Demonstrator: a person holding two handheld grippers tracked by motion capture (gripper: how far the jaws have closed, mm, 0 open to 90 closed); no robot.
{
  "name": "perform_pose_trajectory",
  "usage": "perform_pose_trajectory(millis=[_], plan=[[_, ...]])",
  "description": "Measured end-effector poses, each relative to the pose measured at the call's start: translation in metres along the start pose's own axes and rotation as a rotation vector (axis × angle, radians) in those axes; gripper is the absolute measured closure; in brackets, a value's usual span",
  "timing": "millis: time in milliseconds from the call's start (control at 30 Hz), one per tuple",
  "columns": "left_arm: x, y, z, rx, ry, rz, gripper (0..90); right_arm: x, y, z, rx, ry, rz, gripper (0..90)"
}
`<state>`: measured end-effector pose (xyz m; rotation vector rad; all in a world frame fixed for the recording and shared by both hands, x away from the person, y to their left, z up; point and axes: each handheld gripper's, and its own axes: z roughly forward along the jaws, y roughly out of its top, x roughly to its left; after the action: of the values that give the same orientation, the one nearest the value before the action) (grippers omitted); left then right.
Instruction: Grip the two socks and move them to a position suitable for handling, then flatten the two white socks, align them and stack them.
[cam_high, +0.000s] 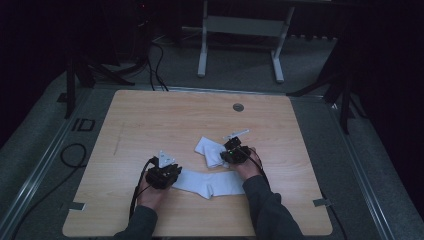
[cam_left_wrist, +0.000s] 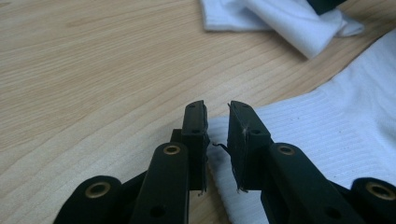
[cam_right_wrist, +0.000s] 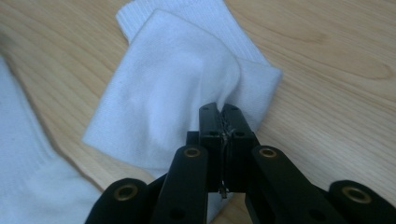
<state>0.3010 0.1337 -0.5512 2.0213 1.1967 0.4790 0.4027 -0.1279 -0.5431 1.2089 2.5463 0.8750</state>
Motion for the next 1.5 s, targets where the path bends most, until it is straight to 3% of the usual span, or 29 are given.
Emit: perform_pose_trajectory(millis=[367,600,900,1100,1267,1367,1500], plan=[[0.000,0.004,-0.005,-0.015,0.032,0.007,77.7,0.021,0.003,0.004,0.011,0.042,-0.067,88.2],[0.002,0.009,-0.005,-0.002,0.022,-0.007,89.0,0.029,0.005,0.006,0.014,0.061,-0.101,88.2],[0.004,0.028,0.018,0.014,0.049,-0.004,89.5,0.041,0.008,0.010,0.016,0.081,-0.132,88.2],[0.004,0.034,0.042,0.069,0.066,0.014,89.4,0.043,0.008,0.011,0.012,0.091,-0.133,88.2],[0.002,0.034,0.046,0.072,0.083,0.031,89.5,0.043,0.009,0.010,0.013,0.091,-0.133,88.3],[0.001,0.034,0.046,0.075,0.092,0.044,89.7,0.041,0.009,0.004,0.000,0.089,-0.129,88.3],[0.003,0.033,0.046,0.072,0.082,0.037,89.7,0.032,0.010,-0.018,-0.053,0.071,-0.120,88.4]])
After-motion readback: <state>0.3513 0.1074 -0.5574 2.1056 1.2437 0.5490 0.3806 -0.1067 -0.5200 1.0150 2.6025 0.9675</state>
